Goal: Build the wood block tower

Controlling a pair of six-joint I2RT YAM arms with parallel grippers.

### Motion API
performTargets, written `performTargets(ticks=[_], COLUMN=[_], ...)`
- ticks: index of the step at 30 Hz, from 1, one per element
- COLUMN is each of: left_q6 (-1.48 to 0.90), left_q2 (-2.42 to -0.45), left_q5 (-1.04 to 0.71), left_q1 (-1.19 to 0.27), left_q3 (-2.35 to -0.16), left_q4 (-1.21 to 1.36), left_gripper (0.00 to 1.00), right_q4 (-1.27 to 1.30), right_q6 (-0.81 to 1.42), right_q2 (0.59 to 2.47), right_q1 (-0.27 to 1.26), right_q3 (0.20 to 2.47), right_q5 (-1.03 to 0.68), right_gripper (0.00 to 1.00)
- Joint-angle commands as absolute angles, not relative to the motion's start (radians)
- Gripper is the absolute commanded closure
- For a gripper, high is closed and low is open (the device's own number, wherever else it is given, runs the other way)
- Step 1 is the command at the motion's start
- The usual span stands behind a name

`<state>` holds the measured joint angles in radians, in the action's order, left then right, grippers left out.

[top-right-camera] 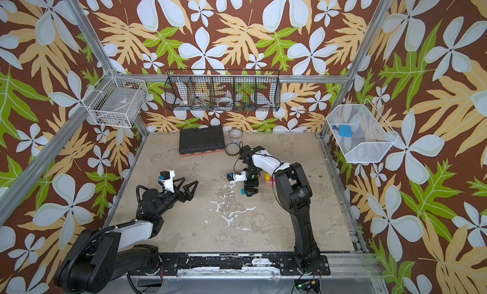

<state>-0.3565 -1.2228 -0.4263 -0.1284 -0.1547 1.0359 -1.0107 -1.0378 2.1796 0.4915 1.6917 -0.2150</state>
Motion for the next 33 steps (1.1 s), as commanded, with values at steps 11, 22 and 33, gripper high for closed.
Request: performTargets(ticks=[11, 22, 33], left_q6=[-0.347, -0.347, -0.347], left_q2=[-1.221, -1.220, -1.221], left_q5=[-0.437, -0.437, -0.437], left_q1=[-0.129, -0.128, -0.128], left_q3=[-0.154, -0.154, -0.153], left_q4=[1.073, 1.072, 1.073], left_gripper=[0.00, 0.00, 0.00], right_q4=[-0.911, -1.007, -0.998], right_q6=[-0.958, -0.985, -1.035], right_q2=[2.138, 2.217, 2.148], right_q1=[0.509, 0.520, 0.517], right_q3=[1.623, 1.722, 1.715], right_q5=[-0.145, -0.173, -0.167], right_gripper=[0.00, 1.00, 1.00])
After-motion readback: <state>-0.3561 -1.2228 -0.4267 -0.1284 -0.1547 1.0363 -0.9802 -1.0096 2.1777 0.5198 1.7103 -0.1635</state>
